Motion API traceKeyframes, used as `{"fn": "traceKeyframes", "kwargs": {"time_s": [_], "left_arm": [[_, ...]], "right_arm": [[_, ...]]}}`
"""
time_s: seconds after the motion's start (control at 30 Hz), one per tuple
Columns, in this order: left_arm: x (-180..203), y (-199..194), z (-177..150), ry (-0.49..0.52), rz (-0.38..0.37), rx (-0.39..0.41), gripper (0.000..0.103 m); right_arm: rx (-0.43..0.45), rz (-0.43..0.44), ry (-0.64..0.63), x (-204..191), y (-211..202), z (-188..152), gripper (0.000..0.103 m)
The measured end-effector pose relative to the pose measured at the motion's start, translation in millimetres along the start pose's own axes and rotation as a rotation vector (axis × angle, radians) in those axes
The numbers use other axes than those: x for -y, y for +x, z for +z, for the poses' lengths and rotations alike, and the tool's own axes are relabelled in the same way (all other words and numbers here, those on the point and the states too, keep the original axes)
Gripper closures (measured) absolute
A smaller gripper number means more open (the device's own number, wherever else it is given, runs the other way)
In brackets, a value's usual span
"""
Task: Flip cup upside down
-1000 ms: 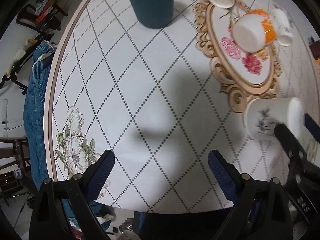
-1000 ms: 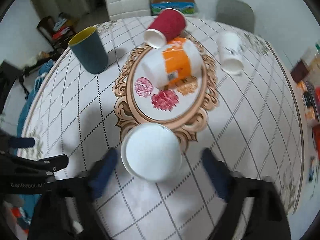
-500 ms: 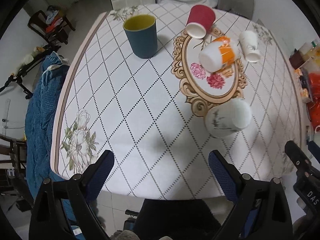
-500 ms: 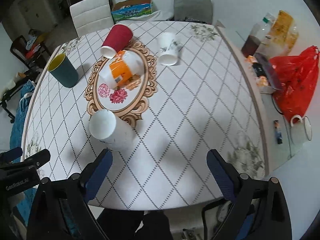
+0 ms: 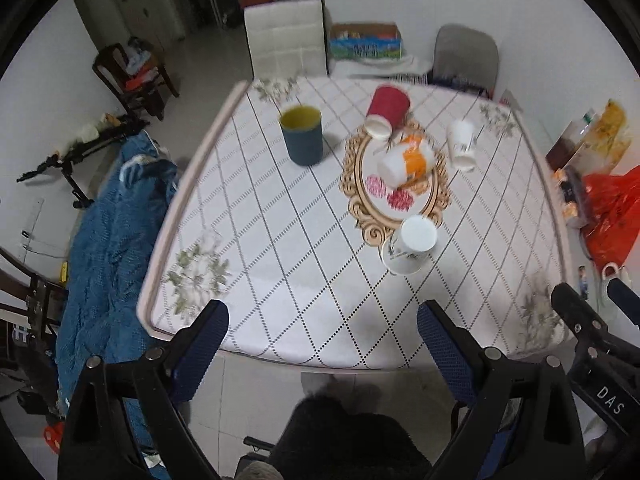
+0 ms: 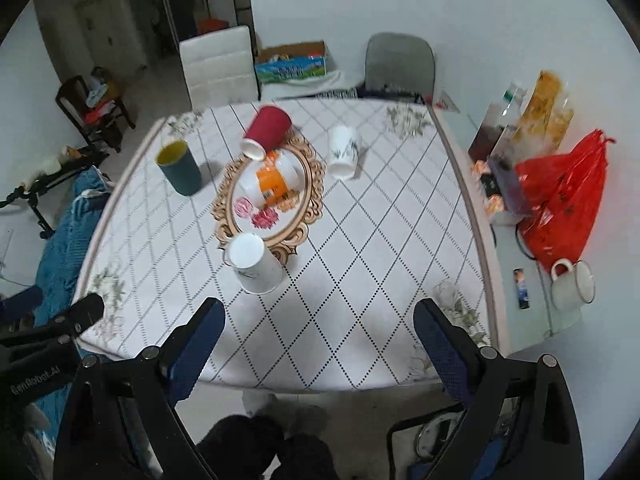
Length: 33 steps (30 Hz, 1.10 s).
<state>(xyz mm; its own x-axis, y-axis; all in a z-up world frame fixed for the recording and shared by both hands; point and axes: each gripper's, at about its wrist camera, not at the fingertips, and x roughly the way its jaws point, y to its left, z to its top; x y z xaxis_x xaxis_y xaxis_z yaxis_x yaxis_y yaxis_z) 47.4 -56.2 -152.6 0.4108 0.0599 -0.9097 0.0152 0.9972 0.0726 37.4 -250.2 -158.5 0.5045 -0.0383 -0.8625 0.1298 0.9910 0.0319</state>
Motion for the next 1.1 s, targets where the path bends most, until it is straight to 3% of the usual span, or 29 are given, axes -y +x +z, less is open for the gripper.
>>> {"fn": "traceKeyframes", "kwargs": {"time_s": [0.17, 0.53, 0.87, 1.1], "left_arm": [[-13.7, -52.3, -3.8, -0.012, -0.024, 0.059, 0.006], [-27.3, -107.4, -20.3, 0.008, -0.060, 0.037, 0.006], [-25.6, -141.4, -23.6, 0.032, -0.090, 0.042, 0.006], [-23.7, -139.7, -24.4, 0.039, -0.086, 0.021, 0.006]], "right_arm": [[0.056, 0.003, -0.007, 0.9, -62.5, -7.3, 0.006], [0.063, 0.004, -0.005, -6.8, -150.7, -27.6, 0.006], [0.082, 0.006, -0.009, -8.3, -195.3, -22.5, 0.006], [0.066, 0.008, 0.000, -3.2, -198.7, -16.1, 0.006]]}}
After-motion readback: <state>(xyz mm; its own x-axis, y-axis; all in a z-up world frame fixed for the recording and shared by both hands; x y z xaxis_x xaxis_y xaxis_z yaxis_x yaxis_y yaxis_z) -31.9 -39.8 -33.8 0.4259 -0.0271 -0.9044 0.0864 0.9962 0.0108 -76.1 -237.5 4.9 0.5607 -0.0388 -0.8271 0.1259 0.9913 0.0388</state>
